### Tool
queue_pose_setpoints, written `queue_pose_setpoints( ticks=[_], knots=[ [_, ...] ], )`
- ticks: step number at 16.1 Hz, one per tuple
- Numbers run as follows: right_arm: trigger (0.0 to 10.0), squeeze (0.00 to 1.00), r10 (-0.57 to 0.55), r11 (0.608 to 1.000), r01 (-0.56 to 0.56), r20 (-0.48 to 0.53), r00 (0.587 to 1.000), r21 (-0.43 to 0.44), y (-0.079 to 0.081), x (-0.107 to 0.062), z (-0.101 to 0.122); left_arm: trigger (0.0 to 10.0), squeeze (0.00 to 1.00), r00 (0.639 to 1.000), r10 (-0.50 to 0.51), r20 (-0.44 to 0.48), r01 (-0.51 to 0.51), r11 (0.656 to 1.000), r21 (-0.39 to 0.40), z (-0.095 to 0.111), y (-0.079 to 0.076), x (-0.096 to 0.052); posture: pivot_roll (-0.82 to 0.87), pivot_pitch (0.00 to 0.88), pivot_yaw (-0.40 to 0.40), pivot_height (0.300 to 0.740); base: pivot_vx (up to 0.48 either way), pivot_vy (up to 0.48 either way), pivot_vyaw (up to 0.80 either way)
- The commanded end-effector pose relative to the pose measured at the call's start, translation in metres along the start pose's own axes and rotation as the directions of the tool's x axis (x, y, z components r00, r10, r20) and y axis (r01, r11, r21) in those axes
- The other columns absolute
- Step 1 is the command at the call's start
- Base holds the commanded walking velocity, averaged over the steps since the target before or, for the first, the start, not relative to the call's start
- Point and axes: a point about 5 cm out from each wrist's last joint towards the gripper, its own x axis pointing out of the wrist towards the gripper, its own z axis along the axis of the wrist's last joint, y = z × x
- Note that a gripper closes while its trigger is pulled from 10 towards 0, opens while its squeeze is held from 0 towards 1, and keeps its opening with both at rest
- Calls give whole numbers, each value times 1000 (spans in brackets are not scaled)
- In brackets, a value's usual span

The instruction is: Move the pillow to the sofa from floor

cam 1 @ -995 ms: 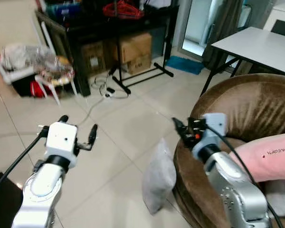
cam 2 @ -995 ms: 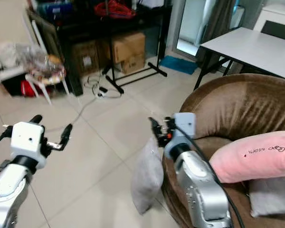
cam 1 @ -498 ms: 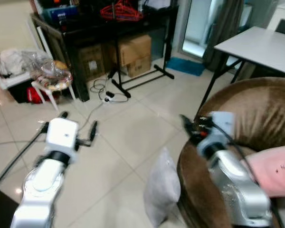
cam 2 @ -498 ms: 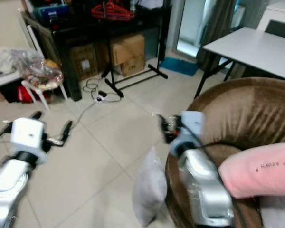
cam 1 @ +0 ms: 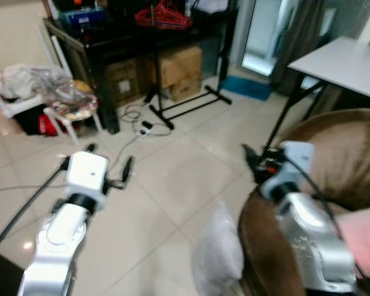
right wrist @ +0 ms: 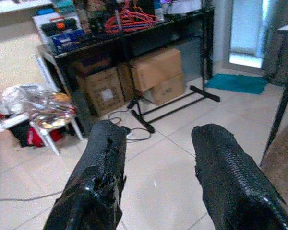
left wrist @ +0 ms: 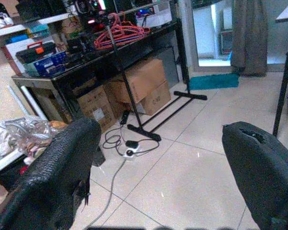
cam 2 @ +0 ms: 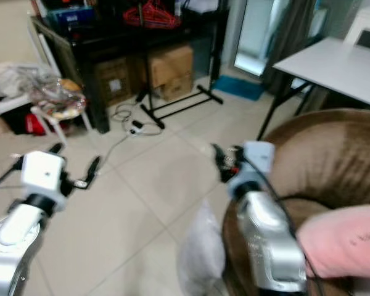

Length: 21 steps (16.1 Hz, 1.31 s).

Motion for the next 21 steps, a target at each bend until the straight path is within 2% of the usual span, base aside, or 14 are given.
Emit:
queue_pose_setpoints(
  ticks=[1,4,11,13,21],
  knots=[
    [10000,0,51,998,-51,3,999,21,11,2,0,10000,0,1000,21,-7,-21,1000,16,-1,7,-2,-66,0,13,740,292,0,0],
    [10000,0,59,998,-59,-1,998,30,12,3,0,10000,0,1000,31,6,-31,999,16,-1,7,-2,-67,0,14,740,191,0,0],
    [10000,0,63,997,-64,10,998,51,10,2,-1,10000,0,999,41,18,-42,999,33,0,5,-1,-66,0,10,665,0,0,0],
    [10000,0,65,997,-65,9,998,52,10,2,-1,10000,0,999,42,18,-43,999,34,0,5,-1,-65,0,9,655,0,0,0],
    [10000,0,46,999,-45,-28,999,27,7,1,-9,10000,0,998,60,26,-60,998,19,-4,4,-3,-64,0,3,570,0,0,0]
  ],
)
